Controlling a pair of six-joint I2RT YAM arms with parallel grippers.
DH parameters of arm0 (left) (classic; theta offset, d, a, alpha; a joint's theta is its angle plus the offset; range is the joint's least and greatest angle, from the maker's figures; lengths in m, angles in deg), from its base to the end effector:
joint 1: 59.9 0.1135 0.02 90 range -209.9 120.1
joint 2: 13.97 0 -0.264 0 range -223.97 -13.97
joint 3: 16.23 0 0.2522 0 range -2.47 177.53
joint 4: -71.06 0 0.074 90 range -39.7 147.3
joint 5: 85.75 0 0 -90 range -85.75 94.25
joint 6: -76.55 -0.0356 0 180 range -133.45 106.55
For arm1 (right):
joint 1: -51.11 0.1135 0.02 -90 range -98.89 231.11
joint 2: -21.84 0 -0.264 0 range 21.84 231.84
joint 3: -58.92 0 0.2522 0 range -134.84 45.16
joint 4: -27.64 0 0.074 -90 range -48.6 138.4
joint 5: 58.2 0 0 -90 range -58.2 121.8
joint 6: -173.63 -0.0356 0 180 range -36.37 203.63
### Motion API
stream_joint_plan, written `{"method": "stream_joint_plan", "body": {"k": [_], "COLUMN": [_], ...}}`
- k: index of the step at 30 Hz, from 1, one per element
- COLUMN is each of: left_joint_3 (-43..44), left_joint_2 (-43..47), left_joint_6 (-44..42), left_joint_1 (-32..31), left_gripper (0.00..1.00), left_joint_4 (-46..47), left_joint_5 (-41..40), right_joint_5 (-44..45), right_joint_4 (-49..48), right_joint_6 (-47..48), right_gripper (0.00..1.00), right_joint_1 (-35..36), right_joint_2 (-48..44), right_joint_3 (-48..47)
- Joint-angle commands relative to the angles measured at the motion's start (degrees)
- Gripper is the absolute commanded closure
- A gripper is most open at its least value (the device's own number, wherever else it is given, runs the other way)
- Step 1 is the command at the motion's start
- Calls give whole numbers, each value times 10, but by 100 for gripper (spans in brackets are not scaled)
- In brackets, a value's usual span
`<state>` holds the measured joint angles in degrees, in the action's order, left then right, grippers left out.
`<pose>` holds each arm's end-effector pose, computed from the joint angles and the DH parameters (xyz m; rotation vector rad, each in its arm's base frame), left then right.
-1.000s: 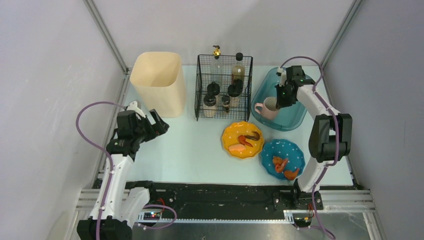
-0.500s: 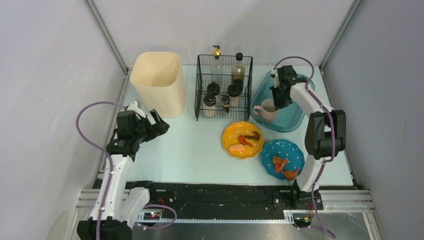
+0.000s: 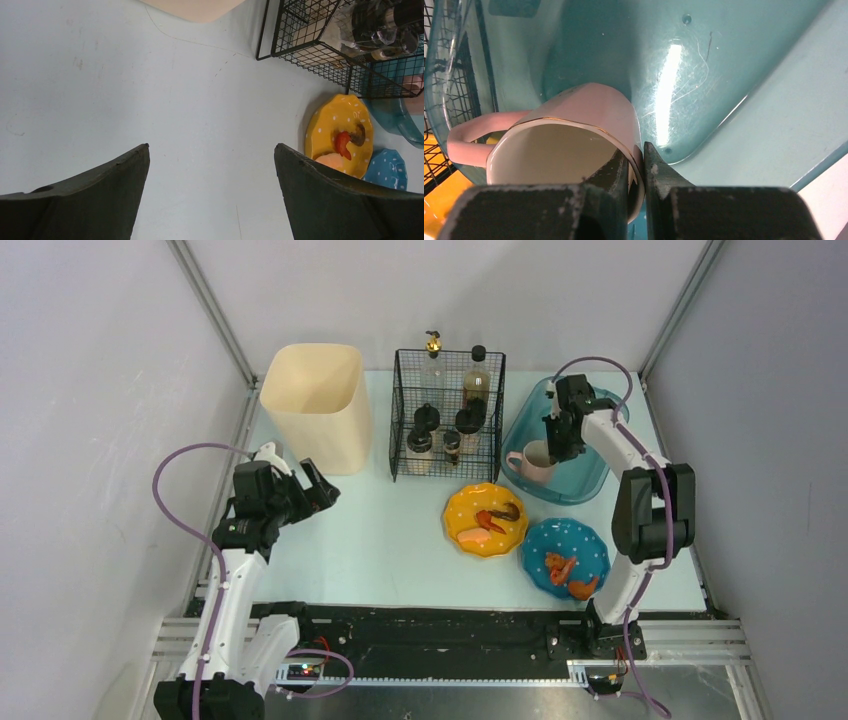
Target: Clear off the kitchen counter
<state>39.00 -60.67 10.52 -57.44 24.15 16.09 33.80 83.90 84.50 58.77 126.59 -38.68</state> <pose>0.1738 0.0002 0.2755 -0.4057 2.2228 -0.4336 0.3832 0.0503 0.2394 -0.1880 2.6697 -0.0092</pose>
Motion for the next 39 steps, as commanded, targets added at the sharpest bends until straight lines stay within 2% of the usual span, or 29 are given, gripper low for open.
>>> {"method": "stream_joint_plan", "body": {"k": [1,8,17,25,28,29,39], "left_joint_3": [23,21,23,22,22,22,22], "left_joint_2": [6,7,5,2,0,0,-4], "left_joint_6": [0,1,2,2,2,2,0], "left_joint_1": [6,6,6,5,6,6,6], "left_gripper": [2,2,2,2,2,2,2], "left_joint_4": [14,15,15,15,15,16,15], "left_joint_5": [14,17,19,19,18,16,11], "right_joint_5": [-49,27,20,14,15,16,41], "right_joint_4": [45,39,30,-13,-23,-24,-28], "right_joint_6": [-28,-85,-121,-144,-149,-150,-148], "right_gripper": [97,100,99,84,75,68,53], "right_joint_1": [45,73,74,74,73,73,72], "right_joint_2": [-35,-88,-146,-176,-189,-194,-242], "right_joint_3": [31,83,155,220,231,231,241]}}
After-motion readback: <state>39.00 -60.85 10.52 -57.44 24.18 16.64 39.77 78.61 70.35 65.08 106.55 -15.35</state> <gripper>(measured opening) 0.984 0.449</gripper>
